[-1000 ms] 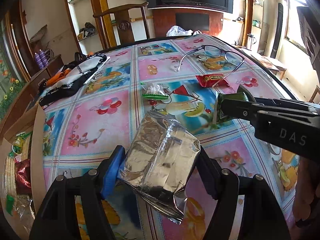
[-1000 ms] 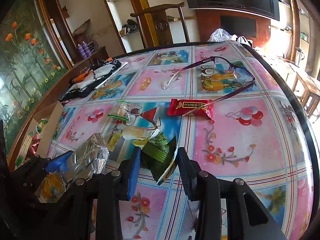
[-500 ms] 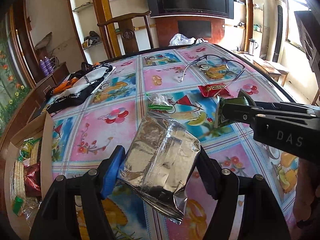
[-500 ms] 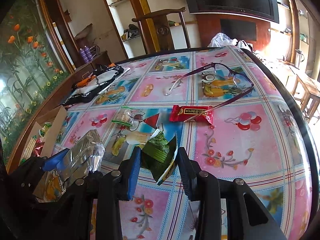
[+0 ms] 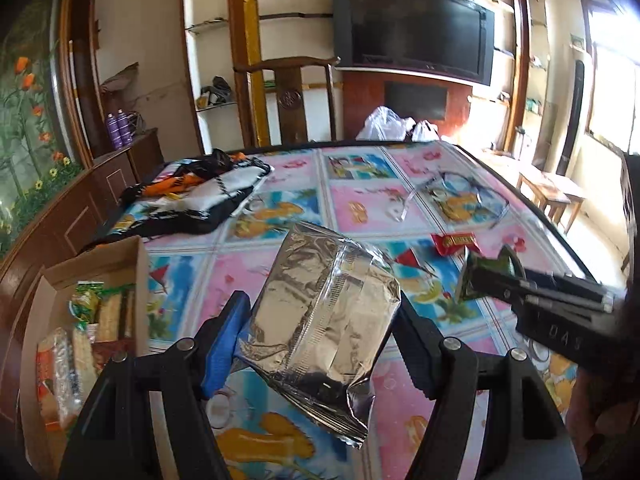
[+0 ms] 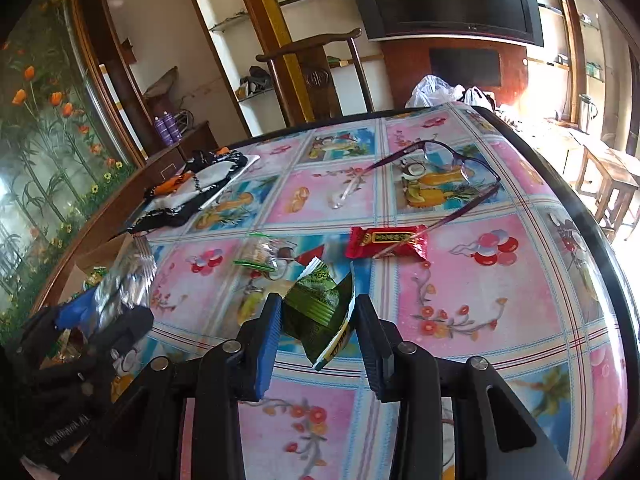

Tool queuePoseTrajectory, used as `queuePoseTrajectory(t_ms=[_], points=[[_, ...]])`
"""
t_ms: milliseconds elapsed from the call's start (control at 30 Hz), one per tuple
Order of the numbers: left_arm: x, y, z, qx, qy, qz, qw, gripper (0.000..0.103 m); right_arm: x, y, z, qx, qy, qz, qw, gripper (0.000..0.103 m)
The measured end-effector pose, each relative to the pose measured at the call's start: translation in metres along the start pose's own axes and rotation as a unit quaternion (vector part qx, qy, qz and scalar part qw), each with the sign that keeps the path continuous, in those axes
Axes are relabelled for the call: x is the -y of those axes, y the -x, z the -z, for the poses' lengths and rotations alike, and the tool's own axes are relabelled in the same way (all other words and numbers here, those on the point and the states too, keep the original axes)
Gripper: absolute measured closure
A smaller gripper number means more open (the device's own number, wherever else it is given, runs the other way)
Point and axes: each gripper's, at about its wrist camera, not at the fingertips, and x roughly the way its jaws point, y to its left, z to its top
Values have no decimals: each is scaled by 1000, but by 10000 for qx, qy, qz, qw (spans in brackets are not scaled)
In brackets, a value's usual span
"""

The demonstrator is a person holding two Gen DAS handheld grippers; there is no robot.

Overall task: Organize snacks
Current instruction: 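Carry the foil bag and green snack over the cardboard box, then open both grippers to drop the foil bag and green snack into the box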

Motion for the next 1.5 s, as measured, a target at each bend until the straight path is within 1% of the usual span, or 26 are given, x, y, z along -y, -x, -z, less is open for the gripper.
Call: queuePoseTrajectory(t_ms=[100,167,367,500,633,833,1100,1233,1300,1400,1500], points=[[-22,11,-5,175,223,-81,9996,33,-20,4,4,96,144,-39,9998,64],[-37,15,-5,232,343,-210,9989,33,-38,5,9,91,262,-191,9994,64],[-80,18,1,149,735,-475,9960,33,-102,-2,27,21,833,-603,9947,63],[-107,20,10,74,955,-694,9930,33,-128,-12,35,-108,919,-783,9926,63],[-138,23,22,35,1212,-961,9880,33,-149,-19,39,-153,1021,-908,9905,63],[-177,31,39,-7,1580,-1165,9805,33,-187,-26,42,-168,1136,-1165,9865,63],[-228,44,58,31,2097,-1451,9669,33,-237,-48,53,-406,1408,-1408,9791,63],[-247,51,65,71,2265,-1626,9603,33,-256,-58,57,-516,1457,-1532,9760,63],[-256,51,69,25,2336,-1717,9570,33,-263,-60,59,-531,1487,-1570,9749,63],[-264,47,73,-96,2427,-1670,9556,33,-277,-65,60,-530,1580,-1616,9727,63],[-262,43,74,-153,2400,-1653,9565,33,-286,-72,59,-523,1650,-1628,9714,63]])
